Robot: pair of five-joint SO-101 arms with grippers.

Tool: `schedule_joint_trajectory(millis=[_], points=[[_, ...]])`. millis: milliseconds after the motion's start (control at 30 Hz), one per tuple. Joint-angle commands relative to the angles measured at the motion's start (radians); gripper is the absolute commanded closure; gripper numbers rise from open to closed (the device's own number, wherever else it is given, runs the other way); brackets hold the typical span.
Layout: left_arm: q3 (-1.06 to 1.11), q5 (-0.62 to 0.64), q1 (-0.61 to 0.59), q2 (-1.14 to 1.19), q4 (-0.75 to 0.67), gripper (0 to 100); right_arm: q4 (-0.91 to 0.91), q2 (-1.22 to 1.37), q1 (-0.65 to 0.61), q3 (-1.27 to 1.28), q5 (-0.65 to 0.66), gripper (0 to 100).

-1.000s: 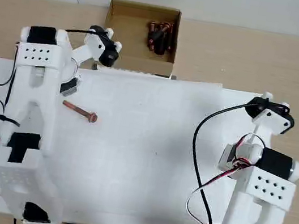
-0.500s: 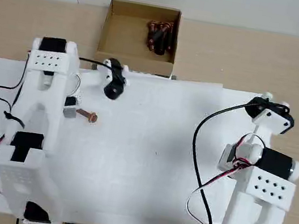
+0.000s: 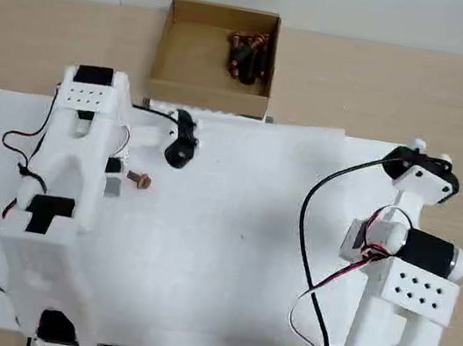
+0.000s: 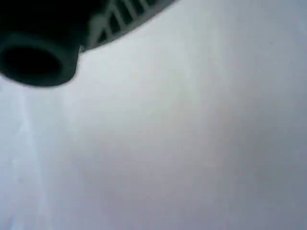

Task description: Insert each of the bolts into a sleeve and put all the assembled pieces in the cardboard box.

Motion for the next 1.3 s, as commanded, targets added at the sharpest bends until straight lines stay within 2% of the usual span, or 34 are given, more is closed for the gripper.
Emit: schedule_joint_trajectory(millis=[0, 233, 600, 900, 1267], points=[[-0.070, -0.155, 0.006, 0.017, 0.012, 91, -0.019, -0.019, 0.008, -0.008, 0.011, 99.5], [-0.176, -0.169, 0.046, 0.063, 0.020, 91, -0.019, -0.018, 0.008, -0.008, 0.011, 99.5], [-0.219, -0.176, 0.094, 0.072, 0.028, 91, -0.019, -0.018, 0.008, -0.008, 0.011, 99.5], [-0.326, -0.195, 0.089, 0.175, 0.026, 91, -0.019, -0.018, 0.008, -0.008, 0.011, 99.5], [-0.332, -0.195, 0.094, 0.290, 0.026, 91, -0.019, -0.018, 0.008, -0.008, 0.011, 99.5]])
